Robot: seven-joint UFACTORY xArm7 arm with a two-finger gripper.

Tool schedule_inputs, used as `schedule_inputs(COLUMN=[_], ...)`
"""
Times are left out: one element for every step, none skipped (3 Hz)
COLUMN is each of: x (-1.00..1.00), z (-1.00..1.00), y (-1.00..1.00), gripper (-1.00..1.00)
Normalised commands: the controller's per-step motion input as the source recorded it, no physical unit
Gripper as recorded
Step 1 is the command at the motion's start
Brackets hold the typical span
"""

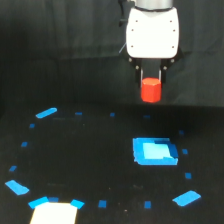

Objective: Pick up the red object from the table

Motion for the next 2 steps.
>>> schedule_inputs(x=[0.21,0.42], z=[0.72,0.63], y=[0.47,0.56], gripper=[-0.85,-0.64])
